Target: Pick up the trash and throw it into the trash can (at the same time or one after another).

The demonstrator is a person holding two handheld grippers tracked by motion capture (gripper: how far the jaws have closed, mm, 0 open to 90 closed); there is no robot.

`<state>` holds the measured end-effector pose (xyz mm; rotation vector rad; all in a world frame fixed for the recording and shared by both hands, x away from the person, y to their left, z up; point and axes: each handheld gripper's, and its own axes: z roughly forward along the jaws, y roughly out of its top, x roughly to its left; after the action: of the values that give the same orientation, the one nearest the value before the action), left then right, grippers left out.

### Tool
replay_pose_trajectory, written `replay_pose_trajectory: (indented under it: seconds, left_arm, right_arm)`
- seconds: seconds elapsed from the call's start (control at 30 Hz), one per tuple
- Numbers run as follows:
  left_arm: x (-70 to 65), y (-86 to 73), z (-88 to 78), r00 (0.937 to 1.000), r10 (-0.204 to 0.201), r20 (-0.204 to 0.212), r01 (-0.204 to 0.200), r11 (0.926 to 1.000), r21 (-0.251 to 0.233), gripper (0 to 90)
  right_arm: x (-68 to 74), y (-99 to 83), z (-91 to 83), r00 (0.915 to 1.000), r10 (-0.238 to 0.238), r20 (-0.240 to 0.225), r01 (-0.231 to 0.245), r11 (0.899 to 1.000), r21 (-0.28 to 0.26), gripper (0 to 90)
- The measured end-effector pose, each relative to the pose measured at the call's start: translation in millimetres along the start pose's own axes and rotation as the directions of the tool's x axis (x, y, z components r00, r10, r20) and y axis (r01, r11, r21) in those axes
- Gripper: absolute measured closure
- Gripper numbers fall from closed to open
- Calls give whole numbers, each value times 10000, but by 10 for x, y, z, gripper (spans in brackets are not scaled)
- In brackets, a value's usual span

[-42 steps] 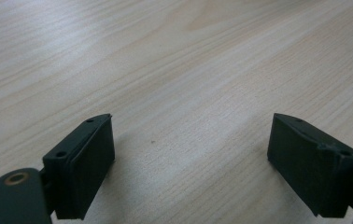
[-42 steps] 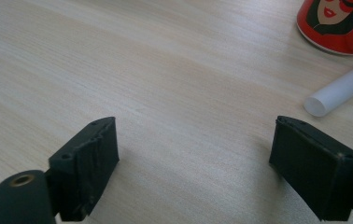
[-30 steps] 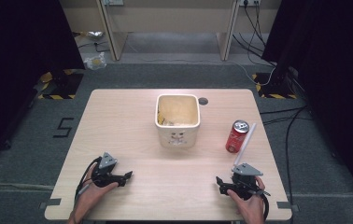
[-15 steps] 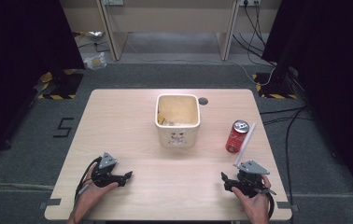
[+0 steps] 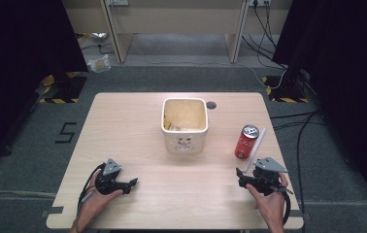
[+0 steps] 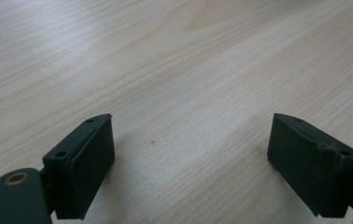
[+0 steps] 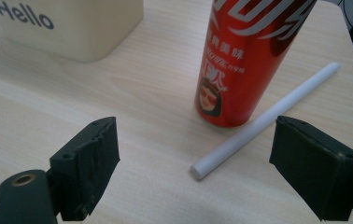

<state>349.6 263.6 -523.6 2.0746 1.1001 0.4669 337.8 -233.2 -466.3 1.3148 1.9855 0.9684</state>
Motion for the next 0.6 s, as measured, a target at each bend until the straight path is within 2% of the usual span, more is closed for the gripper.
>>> replay_pose_trajectory:
  seconds: [0.1,0.37,0.6]
  left_arm:
    - [0,0,-1,10000,-1,5,1,10000,9,140]
    - [0,0,-1,10000,3,6,-3,10000,9,140]
    - [0,0,-1,10000,1,7,-1,10000,12,140]
  right_arm:
    - [-56,53,38,9998,186,27,-186,9998,-61,155]
    - [-138,143,97,9997,144,173,-142,9998,-152,157]
    - [-216,198,153,9992,314,244,-309,9993,-197,157]
